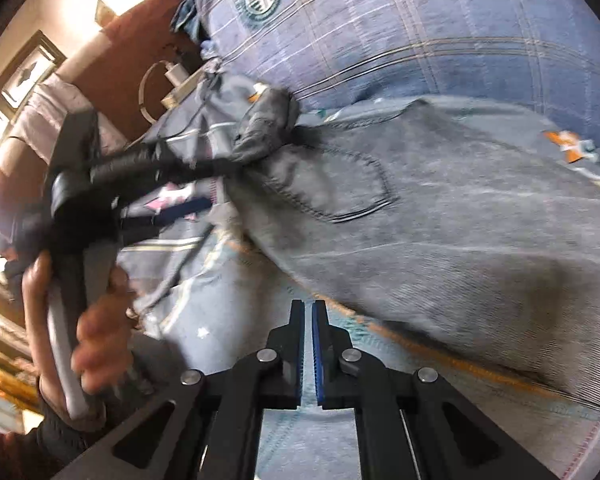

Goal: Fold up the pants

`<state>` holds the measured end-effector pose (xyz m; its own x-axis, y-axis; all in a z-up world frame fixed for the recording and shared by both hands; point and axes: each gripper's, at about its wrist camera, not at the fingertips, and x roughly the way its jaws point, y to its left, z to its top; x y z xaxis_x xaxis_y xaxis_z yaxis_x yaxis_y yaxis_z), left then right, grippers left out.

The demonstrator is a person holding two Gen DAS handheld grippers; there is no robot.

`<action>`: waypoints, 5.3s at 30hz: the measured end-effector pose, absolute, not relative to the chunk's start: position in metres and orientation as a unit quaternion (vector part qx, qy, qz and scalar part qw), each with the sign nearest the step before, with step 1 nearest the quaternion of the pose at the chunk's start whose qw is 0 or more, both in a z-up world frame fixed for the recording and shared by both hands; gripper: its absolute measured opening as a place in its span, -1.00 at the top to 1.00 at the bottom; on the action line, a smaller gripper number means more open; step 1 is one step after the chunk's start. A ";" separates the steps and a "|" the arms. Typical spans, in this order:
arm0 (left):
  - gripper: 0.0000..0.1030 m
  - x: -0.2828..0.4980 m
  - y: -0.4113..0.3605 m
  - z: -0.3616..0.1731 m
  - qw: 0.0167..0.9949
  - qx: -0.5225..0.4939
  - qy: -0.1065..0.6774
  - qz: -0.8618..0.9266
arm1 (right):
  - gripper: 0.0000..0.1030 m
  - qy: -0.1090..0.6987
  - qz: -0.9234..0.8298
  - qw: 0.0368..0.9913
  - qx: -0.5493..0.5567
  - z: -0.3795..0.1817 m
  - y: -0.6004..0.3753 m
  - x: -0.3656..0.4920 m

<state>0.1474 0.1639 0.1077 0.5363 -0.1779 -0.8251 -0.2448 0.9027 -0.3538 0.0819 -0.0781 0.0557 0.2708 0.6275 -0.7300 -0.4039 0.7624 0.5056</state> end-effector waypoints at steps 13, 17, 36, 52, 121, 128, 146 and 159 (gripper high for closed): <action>-0.28 0.174 0.195 0.109 0.854 -0.234 0.464 0.007 | -0.52 0.457 0.370 0.801 0.109 0.076 -0.029 0.123; -0.29 0.177 0.192 0.106 0.851 -0.225 0.474 0.001 | -0.52 0.466 0.324 0.821 0.058 0.070 -0.009 0.138; 0.36 0.215 0.116 0.063 0.839 0.023 0.543 0.026 | 0.70 0.466 0.344 0.802 0.148 0.030 0.000 0.123; 0.73 0.129 0.220 0.056 0.813 -0.286 0.501 0.080 | 0.66 0.490 0.316 0.795 0.169 0.026 0.012 0.121; -0.27 0.009 -0.287 0.052 0.822 0.294 0.374 -0.312 | -0.16 0.323 -0.061 0.821 0.466 0.102 -0.457 -0.017; -0.03 0.011 -0.336 0.033 0.801 0.341 0.367 -0.328 | -0.15 0.335 -0.057 0.797 0.499 0.081 -0.474 -0.018; 0.73 0.046 -0.292 0.063 0.799 0.101 0.466 -0.367 | -0.16 0.414 0.014 0.716 0.561 0.028 -0.472 0.042; 0.73 0.047 -0.221 0.111 0.826 -0.014 0.427 -0.366 | 0.65 0.357 0.142 0.782 0.491 0.085 -0.416 0.057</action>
<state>0.0475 -0.2211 0.1106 0.3665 -0.6170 -0.6964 0.5934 0.7315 -0.3358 0.0569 -0.4163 0.0848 0.7042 0.5728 -0.4196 0.1293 0.4776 0.8690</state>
